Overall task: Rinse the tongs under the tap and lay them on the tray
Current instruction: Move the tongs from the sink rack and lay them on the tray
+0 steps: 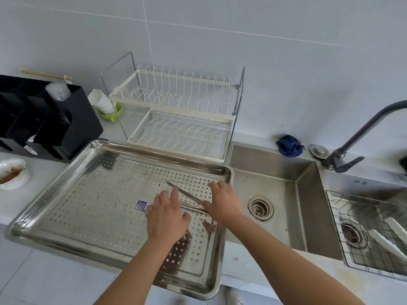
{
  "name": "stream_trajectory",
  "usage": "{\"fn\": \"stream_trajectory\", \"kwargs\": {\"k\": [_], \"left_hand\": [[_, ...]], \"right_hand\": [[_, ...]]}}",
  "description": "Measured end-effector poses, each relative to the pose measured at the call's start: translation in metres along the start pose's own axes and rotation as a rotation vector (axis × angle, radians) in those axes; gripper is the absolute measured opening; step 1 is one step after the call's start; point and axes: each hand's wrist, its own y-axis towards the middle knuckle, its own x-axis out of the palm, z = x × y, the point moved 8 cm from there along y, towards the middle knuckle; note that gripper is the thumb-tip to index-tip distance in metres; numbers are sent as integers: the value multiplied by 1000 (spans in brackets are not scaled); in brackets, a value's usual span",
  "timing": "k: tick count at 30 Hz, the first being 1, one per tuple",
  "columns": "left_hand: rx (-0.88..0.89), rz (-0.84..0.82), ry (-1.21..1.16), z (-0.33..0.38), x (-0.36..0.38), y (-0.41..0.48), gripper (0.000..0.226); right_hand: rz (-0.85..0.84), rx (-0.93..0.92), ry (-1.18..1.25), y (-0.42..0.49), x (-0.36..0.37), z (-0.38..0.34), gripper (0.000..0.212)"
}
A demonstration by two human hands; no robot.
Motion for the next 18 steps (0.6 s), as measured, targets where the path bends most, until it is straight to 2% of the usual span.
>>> {"fn": "stream_trajectory", "kwargs": {"k": [10,18], "left_hand": [[143,9,19,81,-10,-4,83],[263,22,20,208,-12,-19,76]], "right_hand": [[53,80,34,-37,-37,55,54],[97,169,67,-81,-82,165,55]]}}
